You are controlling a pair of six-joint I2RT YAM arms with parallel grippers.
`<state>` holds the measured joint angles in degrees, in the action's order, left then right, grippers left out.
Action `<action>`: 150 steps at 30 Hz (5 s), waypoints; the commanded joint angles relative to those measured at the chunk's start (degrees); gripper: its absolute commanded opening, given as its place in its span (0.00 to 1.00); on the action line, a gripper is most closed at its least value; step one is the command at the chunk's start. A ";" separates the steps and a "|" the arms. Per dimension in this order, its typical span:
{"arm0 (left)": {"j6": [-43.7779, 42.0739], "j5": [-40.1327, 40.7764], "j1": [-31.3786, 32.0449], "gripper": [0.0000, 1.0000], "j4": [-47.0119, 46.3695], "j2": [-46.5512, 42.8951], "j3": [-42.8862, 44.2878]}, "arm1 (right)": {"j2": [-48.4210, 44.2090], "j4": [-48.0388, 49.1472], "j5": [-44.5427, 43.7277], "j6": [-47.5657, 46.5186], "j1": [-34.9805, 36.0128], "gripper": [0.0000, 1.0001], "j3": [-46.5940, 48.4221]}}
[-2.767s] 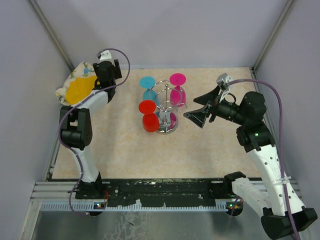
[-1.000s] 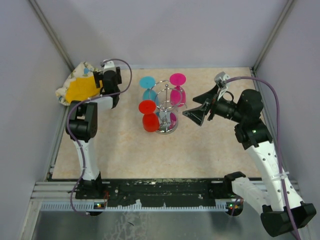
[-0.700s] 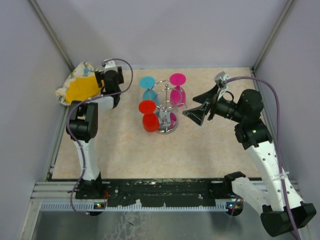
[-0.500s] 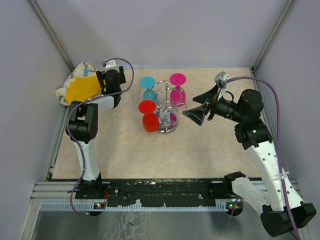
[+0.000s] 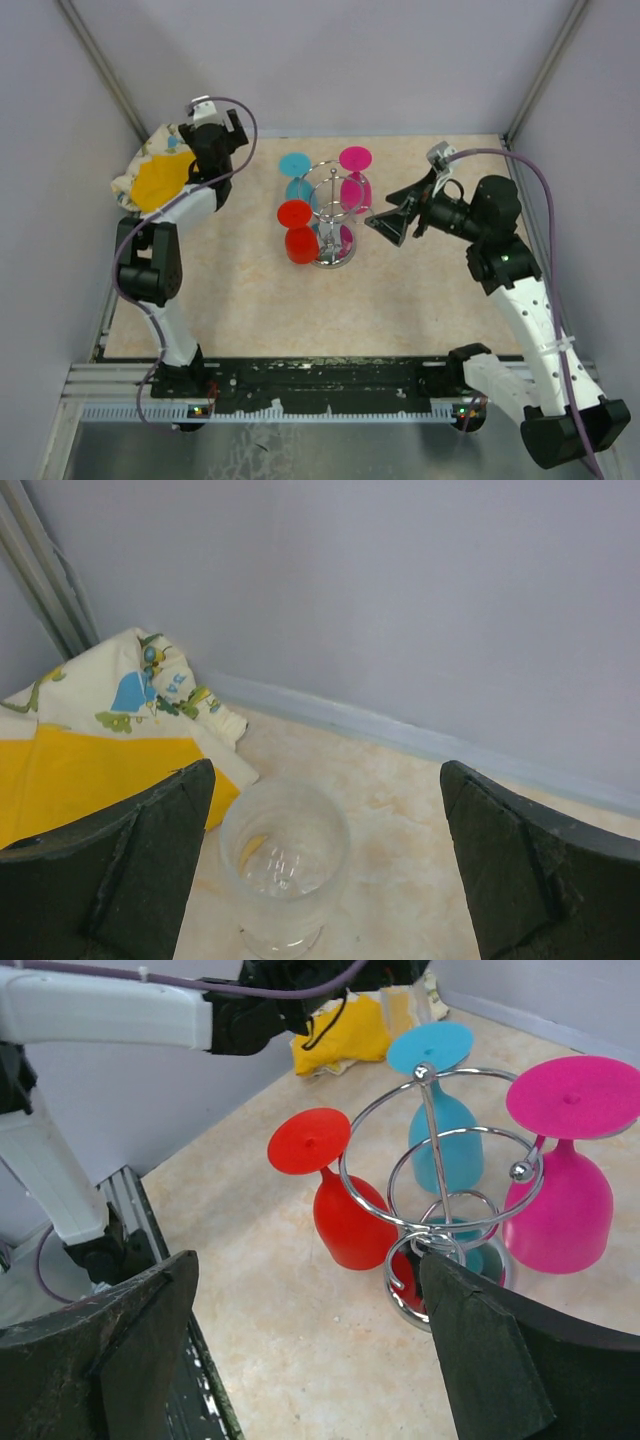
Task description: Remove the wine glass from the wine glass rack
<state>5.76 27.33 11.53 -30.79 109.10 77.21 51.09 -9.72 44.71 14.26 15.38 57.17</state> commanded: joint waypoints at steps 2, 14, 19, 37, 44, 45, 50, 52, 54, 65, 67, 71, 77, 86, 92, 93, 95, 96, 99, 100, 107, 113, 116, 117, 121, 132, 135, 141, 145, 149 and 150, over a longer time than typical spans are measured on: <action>4.93 -4.18 0.25 1.00 2.25 -5.54 0.04 | 3.26 -3.00 -5.40 1.91 0.40 0.84 5.53; 11.64 -6.80 3.03 1.00 11.52 -16.39 0.84 | 16.95 -1.86 -15.27 16.60 0.39 0.27 13.22; 13.54 -6.90 5.07 1.00 14.90 -18.46 2.79 | 22.78 -2.76 -19.14 19.25 0.52 0.22 17.34; 17.11 -8.52 5.61 1.00 22.14 -24.45 2.14 | 38.33 -3.83 -19.92 18.73 -2.77 0.41 28.17; 17.32 -8.42 5.55 1.00 24.02 -22.15 3.30 | 41.10 -1.55 -16.96 18.86 -2.85 0.41 28.91; 17.46 -8.67 5.56 1.00 24.07 -22.02 3.30 | 41.29 -0.81 -16.28 18.85 -2.84 0.42 28.82; 17.66 -8.96 5.60 1.00 24.12 -21.43 3.68 | 41.77 1.63 -14.92 19.01 -2.81 0.41 29.00; 17.57 -8.96 5.61 1.00 24.19 -21.33 3.69 | 41.88 2.37 -14.44 18.80 -2.89 0.41 29.26; 17.51 -8.88 5.61 1.00 24.10 -21.25 3.76 | 42.00 2.46 -14.51 18.62 -2.86 0.39 29.52; 17.84 -9.18 5.61 1.00 24.10 -20.64 3.65 | 41.48 2.58 -12.27 16.87 -2.81 0.25 30.01; 18.07 -9.34 5.61 1.00 24.19 -20.45 3.65 | 41.34 2.05 -11.84 16.24 -2.81 0.24 30.25; 18.45 -9.49 5.57 1.00 24.39 -20.16 3.65 | 41.27 1.74 -10.44 15.98 -2.88 0.25 30.29; 18.50 -9.27 5.60 1.00 24.50 -20.39 3.65 | 42.27 2.73 -7.04 17.14 -2.81 0.30 29.83; 18.63 -9.27 5.61 1.00 24.39 -20.68 3.56 | 43.06 2.49 -4.28 17.30 -2.58 0.35 29.29; 18.97 -9.57 5.61 1.00 24.52 -20.68 3.56 | 43.05 1.05 -3.59 16.24 -2.40 0.18 29.53; 19.04 -9.60 5.61 1.00 24.51 -20.72 3.61 | 43.05 0.95 -3.58 16.28 -2.37 0.10 29.70; 18.98 -9.58 5.61 1.00 24.60 -20.87 3.65 | 43.11 1.18 -3.58 16.80 -2.49 0.00 29.84; 18.88 -9.58 5.56 1.00 24.65 -20.98 3.65 | 43.07 1.72 -3.53 17.30 -2.59 0.00 29.77; 18.31 -9.18 5.61 1.00 25.23 -21.33 4.07 | 43.06 4.09 -2.74 20.36 -3.63 0.00 29.19; 18.24 -9.14 5.59 1.00 25.25 -21.51 4.16 | 43.03 5.91 -2.17 21.96 -4.28 0.00 28.62; 18.24 -9.15 5.61 1.00 25.49 -22.16 4.02 | 42.58 13.70 0.38 29.42 -8.91 0.00 25.04; 18.52 -9.48 5.60 1.00 25.73 -22.18 4.07 | 43.09 17.44 1.51 32.08 -11.48 0.00 24.62; 18.50 -9.50 5.55 1.00 26.04 -22.31 4.32 | 43.07 19.57 1.36 32.63 -12.86 0.00 24.24; 18.55 -9.51 5.56 1.00 26.29 -22.35 4.54 | 42.83 19.98 1.23 32.41 -13.25 0.00 23.97; 18.50 -10.26 5.61 1.00 29.16 -22.16 6.92 | 38.90 13.28 -3.27 23.07 -13.72 0.00 24.53; 21.01 -19.42 5.60 1.00 37.71 -23.26 14.42 | 23.96 -13.22 -52.22 -10.62 -3.51 0.00 20.35; 21.22 -19.58 5.61 1.00 37.05 -25.19 12.52 | 25.43 -16.02 -59.03 -11.56 -3.14 0.00 19.31; 19.86 -21.64 5.61 1.00 40.53 -23.77 15.83 | 27.46 -17.80 -62.83 -12.28 -3.04 0.00 19.08; 19.79 -26.30 5.61 1.00 47.26 -20.69 22.56 | 23.83 -16.00 -58.10 -13.04 -1.97 0.00 17.78; 20.39 -27.25 5.61 1.00 60.76 -15.56 36.79 | 14.37 -13.67 -50.08 -18.64 5.00 0.00 15.44; 20.39 -28.17 5.53 1.00 64.10 -14.18 40.54 | 12.07 -13.26 -51.28 -20.81 8.30 0.00 14.97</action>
<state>26.11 2.94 17.02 20.43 91.44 105.73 75.16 -28.42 -10.90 0.91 15.35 72.23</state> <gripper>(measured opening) 0.998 0.010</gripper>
